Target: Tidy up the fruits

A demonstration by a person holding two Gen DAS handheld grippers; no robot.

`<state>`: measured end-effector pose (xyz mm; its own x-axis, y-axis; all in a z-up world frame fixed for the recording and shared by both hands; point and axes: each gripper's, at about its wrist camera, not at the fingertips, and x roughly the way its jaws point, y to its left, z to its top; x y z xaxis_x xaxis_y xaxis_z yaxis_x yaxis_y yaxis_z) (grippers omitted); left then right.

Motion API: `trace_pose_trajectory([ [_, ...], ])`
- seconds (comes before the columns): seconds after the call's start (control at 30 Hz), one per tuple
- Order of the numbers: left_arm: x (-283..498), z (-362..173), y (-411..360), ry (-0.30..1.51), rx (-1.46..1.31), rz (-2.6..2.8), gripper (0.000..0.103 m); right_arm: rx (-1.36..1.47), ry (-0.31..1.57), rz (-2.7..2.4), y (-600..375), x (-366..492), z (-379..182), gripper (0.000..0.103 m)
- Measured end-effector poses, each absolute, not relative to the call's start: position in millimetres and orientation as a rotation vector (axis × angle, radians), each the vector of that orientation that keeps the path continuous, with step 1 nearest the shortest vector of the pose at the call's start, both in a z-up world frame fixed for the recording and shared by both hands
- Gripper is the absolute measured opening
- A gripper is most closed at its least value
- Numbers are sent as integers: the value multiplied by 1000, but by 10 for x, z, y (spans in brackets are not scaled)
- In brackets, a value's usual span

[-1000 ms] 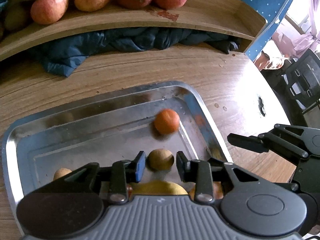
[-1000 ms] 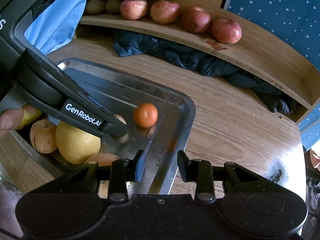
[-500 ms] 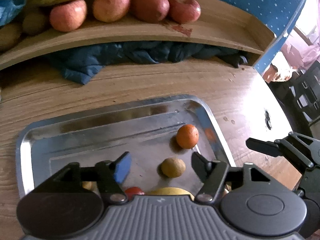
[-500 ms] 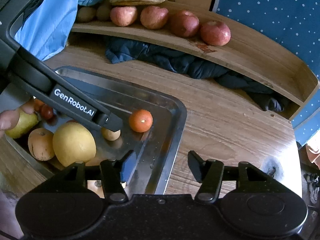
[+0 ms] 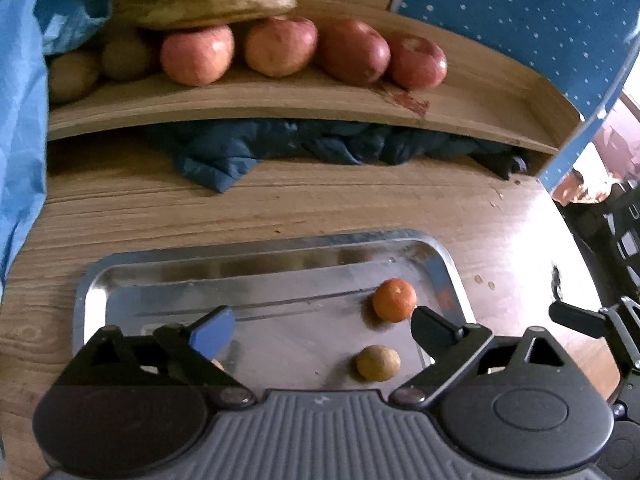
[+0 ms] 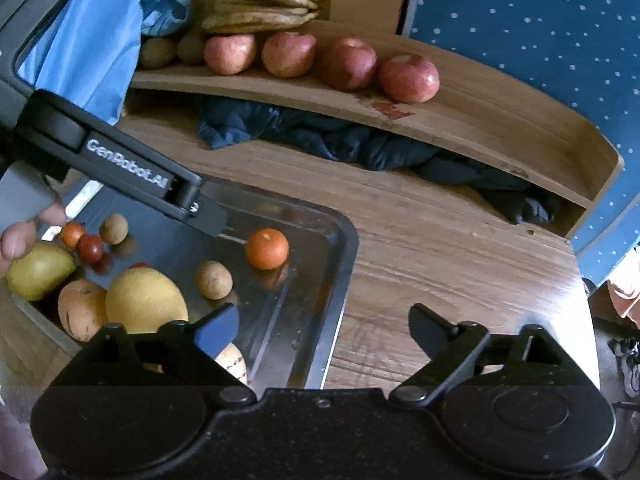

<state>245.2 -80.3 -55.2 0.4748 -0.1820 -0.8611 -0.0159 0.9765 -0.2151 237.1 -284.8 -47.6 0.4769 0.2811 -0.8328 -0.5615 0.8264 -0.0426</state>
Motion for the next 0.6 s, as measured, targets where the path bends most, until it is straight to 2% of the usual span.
trace_pose_trajectory([
  [0.6,2313,-419,-693,1025,-199,28,102,-265,906,464,-2940,2414,-294,102],
])
